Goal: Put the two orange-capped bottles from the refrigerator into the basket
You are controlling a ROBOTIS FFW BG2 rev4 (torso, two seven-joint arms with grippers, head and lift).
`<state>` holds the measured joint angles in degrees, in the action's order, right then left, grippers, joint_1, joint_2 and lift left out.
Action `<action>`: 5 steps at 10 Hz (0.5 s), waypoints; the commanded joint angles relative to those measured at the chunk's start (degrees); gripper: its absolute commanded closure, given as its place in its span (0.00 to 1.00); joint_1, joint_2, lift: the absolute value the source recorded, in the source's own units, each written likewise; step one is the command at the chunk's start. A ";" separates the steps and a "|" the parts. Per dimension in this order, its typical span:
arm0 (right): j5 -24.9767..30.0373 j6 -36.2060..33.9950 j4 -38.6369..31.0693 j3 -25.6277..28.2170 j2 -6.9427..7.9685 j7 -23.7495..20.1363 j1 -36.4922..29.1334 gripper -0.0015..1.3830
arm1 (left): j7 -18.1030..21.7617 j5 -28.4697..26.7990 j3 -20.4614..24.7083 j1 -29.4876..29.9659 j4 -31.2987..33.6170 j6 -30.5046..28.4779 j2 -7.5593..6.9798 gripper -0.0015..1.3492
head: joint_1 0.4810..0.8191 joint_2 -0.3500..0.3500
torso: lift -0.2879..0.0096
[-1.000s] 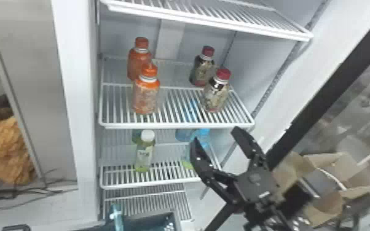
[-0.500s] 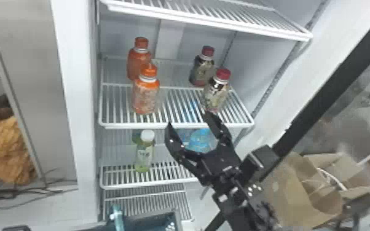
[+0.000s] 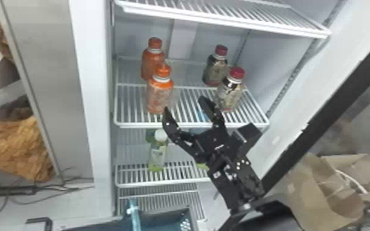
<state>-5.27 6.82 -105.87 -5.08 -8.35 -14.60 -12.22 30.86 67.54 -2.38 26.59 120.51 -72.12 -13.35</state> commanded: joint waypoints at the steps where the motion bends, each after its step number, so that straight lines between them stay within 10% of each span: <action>1: -0.32 0.92 4.55 -0.97 -0.09 -0.16 4.07 0.11 | -0.01 0.10 -0.59 -0.72 -0.06 -0.02 -0.19 0.90 | 0.63 0.11 | 0.83; 5: -2.72 2.33 11.72 -3.72 -0.70 -2.27 10.53 0.11 | -0.36 0.22 -1.28 -1.42 -0.34 -0.02 -0.45 0.90 | 0.63 0.14 | 0.83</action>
<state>-7.74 8.61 -95.34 -8.30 -8.95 -16.71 -2.77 30.50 67.75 -3.54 25.39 120.19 -72.11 -13.78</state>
